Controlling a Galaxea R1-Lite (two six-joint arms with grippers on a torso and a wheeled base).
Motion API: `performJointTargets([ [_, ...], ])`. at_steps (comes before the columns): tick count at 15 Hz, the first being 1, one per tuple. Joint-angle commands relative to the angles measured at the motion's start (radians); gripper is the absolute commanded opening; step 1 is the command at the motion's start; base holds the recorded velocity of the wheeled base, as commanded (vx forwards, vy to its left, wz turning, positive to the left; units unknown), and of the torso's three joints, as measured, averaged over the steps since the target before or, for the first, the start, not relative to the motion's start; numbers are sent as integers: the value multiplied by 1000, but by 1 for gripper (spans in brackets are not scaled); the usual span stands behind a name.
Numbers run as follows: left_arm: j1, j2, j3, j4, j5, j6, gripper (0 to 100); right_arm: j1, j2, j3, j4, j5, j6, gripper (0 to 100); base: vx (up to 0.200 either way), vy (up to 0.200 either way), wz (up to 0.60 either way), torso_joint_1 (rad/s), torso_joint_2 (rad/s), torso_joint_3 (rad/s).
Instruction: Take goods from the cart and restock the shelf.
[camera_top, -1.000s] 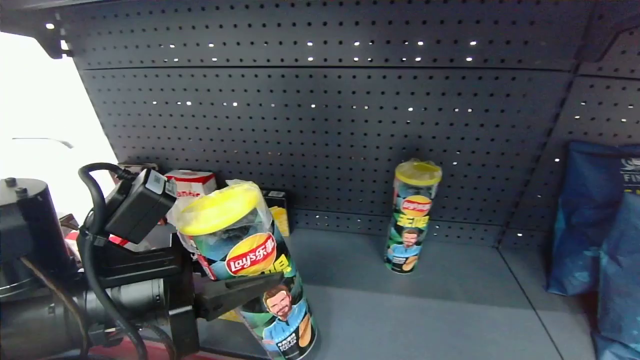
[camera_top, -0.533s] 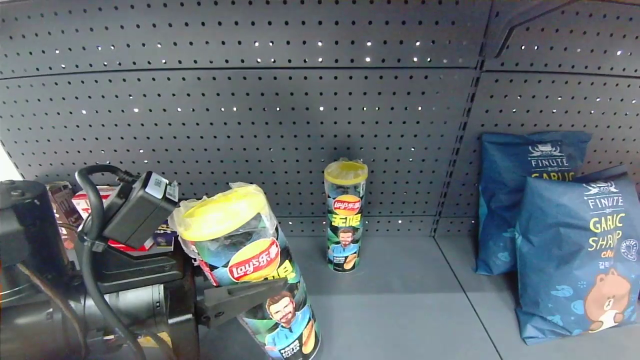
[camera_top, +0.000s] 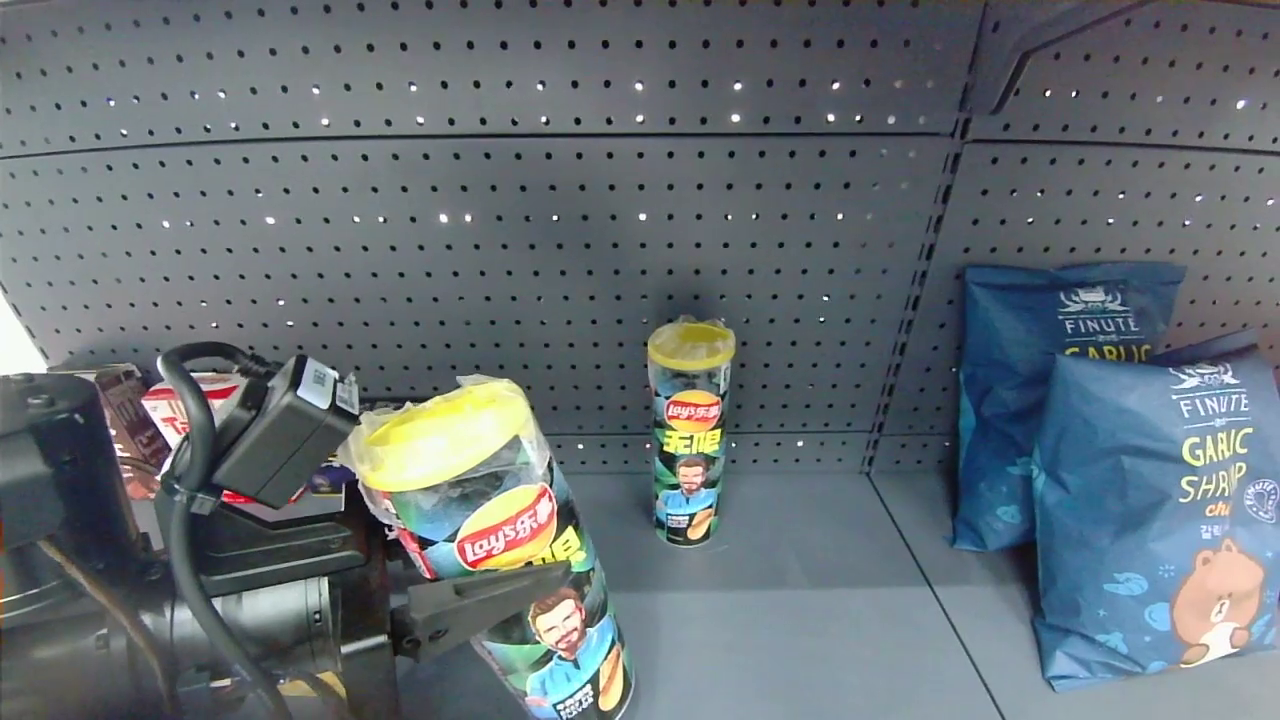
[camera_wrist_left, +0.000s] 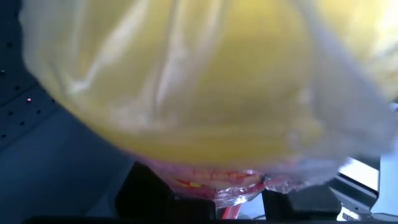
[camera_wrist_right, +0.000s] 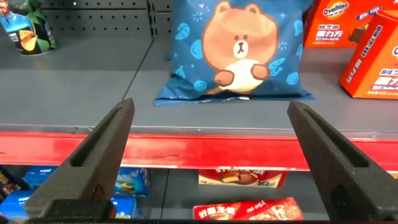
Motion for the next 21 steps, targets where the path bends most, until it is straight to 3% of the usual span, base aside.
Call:
performJointTargets([
  [1, -2, 1, 9, -1, 4, 1, 0, 0, 1, 0, 0, 0, 1, 100, 0, 0, 0, 0, 0, 0],
  [7, -6, -2, 20, -3, 8, 1, 0, 0, 1, 0, 0, 0, -1, 100, 0, 0, 0, 0, 0, 0],
  [11, -9, 1, 14, 2, 36, 44, 0, 6, 18, -2, 3, 17, -25, 100, 0, 0, 0, 0, 0, 0],
  [13, -29, 8, 11, 2, 53, 46, 0, 20, 89, -166, 1, 40, -9, 100, 0, 0, 0, 0, 0, 0],
  [14, -54, 8, 12, 2, 74, 46, 0, 56, 308, -365, 32, 66, 82, 100, 0, 0, 0, 0, 0, 0],
  [17, -69, 4, 20, 2, 97, 44, 0, 149, 394, -400, 37, 204, -108, 100, 0, 0, 0, 0, 0, 0],
  [21, -48, 14, 23, 0, 97, 43, 0, 250, 623, -531, 26, 288, -133, 100, 0, 0, 0, 0, 0, 0],
])
